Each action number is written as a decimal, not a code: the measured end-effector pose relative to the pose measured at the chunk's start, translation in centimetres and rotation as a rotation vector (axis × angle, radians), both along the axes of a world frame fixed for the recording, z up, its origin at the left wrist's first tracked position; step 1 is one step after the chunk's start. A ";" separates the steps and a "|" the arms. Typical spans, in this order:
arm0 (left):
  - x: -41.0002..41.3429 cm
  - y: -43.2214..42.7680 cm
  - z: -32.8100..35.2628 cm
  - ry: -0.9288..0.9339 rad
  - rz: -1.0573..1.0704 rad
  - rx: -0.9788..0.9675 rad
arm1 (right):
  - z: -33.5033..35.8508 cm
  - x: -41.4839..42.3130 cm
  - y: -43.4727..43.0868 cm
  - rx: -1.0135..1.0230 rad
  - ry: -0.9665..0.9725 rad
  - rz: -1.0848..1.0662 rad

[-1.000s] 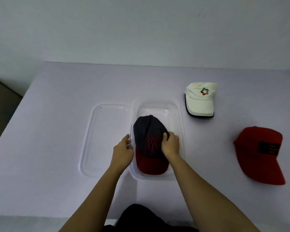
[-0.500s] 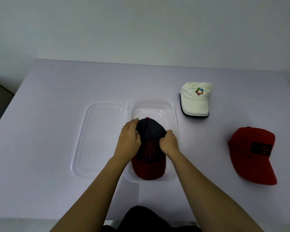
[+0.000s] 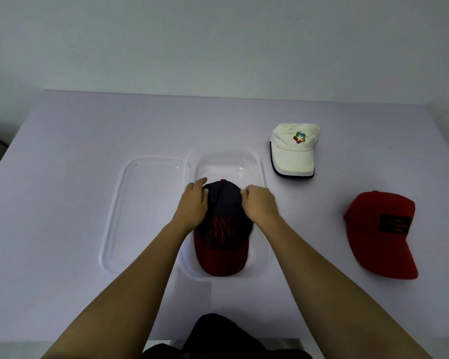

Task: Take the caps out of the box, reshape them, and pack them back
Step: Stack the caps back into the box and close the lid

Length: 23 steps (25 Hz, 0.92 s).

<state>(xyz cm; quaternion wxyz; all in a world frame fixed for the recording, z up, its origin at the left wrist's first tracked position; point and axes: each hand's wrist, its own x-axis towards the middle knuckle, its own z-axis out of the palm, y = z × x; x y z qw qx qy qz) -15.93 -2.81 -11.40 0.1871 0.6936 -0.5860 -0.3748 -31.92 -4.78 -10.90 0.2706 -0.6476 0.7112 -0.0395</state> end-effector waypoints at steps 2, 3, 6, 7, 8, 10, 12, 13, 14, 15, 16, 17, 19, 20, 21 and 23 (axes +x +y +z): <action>-0.2 -0.4 0.1 -0.090 -0.004 0.009 | 0.6 -0.4 -0.4 -0.085 0.193 0.086; -0.2 -0.6 0.2 -0.114 -0.012 0.014 | 0.9 -0.6 -0.5 -0.117 0.283 0.127; -0.2 -1.3 0.2 -0.211 -0.069 0.009 | 0.9 -1.1 -0.6 -0.119 0.419 0.169; -0.2 -1.5 0.2 -0.258 -0.093 0.007 | 0.7 -1.2 -0.6 -0.110 0.420 0.180; -0.2 -1.6 0.0 -0.312 -0.113 0.011 | 0.4 -1.2 -0.4 -0.106 0.407 0.194; -0.2 -1.8 0.1 -0.420 -0.146 0.042 | -0.1 -1.3 -0.2 -0.124 0.359 0.219; -0.1 -2.0 0.9 -0.443 -0.152 0.056 | -0.1 -1.8 0.1 -0.176 0.289 0.212; 0.0 -2.1 1.5 -0.417 -0.128 0.035 | 0.1 -2.2 0.3 -0.209 0.230 0.185; 0.1 -2.2 2.1 -0.372 -0.090 -0.016 | 0.5 -2.7 0.4 -0.246 0.154 0.139; 0.2 -2.5 2.9 -0.320 -0.041 -0.081 | 1.1 -3.4 0.6 -0.290 0.075 0.077; -0.1 -2.7 3.9 -0.274 0.000 -0.145 | 1.7 -4.2 0.8 -0.346 0.002 0.004; -0.8 -2.9 4.9 -0.235 0.030 -0.202 | 2.3 -5.6 1.1 -0.418 -0.052 -0.070; -3.4 -3.6 6.3 -0.164 0.035 -0.272 | 2.8 -9.0 1.6 -0.541 -0.081 -0.179; -5.4 -3.8 6.8 -0.131 0.010 -0.288 | 2.8 -11.0 1.9 -0.559 -0.069 -0.219; -7.7 -3.9 7.0 -0.100 -0.029 -0.292 | 2.7 -13.2 2.4 -0.554 -0.057 -0.256; -12.0 -3.5 6.9 -0.028 -0.116 -0.270 | 2.2 -16.6 3.3 -0.541 -0.075 -0.311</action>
